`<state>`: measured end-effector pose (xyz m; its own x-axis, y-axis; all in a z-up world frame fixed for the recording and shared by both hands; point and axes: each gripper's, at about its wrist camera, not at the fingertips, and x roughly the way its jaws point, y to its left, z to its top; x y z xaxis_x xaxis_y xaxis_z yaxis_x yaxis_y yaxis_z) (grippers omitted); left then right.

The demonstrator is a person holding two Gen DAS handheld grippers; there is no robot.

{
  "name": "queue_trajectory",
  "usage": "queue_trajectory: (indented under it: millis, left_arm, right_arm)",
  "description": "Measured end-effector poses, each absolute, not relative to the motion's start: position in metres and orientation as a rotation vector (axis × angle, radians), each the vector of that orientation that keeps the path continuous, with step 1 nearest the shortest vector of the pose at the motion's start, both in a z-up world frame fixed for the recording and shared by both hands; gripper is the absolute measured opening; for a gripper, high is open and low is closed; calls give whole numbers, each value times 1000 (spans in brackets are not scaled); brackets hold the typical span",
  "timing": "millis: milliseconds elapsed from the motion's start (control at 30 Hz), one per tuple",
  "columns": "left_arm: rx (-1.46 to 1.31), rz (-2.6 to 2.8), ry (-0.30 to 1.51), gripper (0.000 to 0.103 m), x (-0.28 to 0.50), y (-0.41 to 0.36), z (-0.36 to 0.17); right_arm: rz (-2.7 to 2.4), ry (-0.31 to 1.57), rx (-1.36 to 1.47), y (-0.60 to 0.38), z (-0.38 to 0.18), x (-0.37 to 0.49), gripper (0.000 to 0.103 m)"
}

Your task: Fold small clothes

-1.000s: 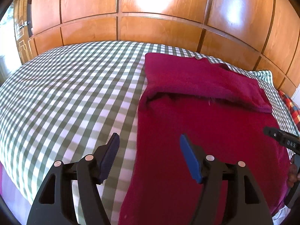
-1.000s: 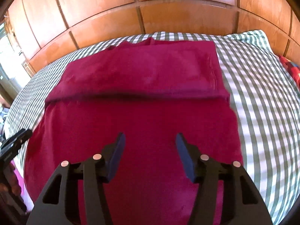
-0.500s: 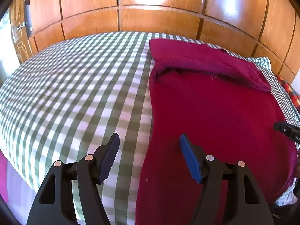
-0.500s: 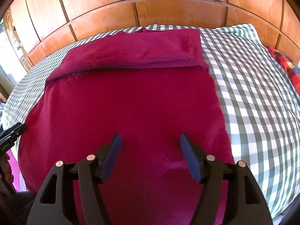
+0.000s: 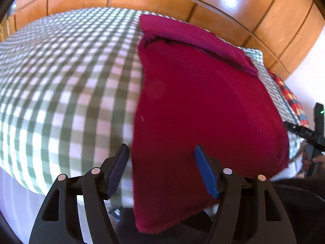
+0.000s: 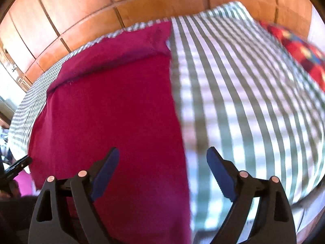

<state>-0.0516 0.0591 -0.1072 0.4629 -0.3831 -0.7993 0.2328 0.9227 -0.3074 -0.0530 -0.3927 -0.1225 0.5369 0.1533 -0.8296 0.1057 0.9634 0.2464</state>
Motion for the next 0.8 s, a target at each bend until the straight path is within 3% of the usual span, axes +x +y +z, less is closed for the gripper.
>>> queue_trajectory:
  millis: [100, 133, 200, 267, 300, 333, 800]
  left_arm:
    - [-194, -441, 1063, 56, -64, 57, -114]
    - [-191, -457, 1078, 51, -65, 54, -116]
    - [-187, -472, 1087, 38, -68, 51, -119]
    - [-190, -489, 1097, 18, -67, 49, -121]
    - [-190, -494, 1096, 14, -68, 48, -120]
    - [-203, -514, 1092, 12, -68, 48, -118]
    - [-585, -704, 864, 11, -18, 75, -52]
  right_arm:
    - [65, 1078, 285, -397, -133, -75, 57]
    - [83, 1105, 290, -397, -138, -83, 48]
    - [112, 1137, 290, -394, -144, -92, 40]
    - [137, 1164, 281, -390, -149, -96, 27]
    - [146, 1175, 262, -386, -151, -97, 22]
    - [165, 1184, 252, -382, -151, -98, 11]
    - [402, 858, 483, -377, -52, -42, 6]
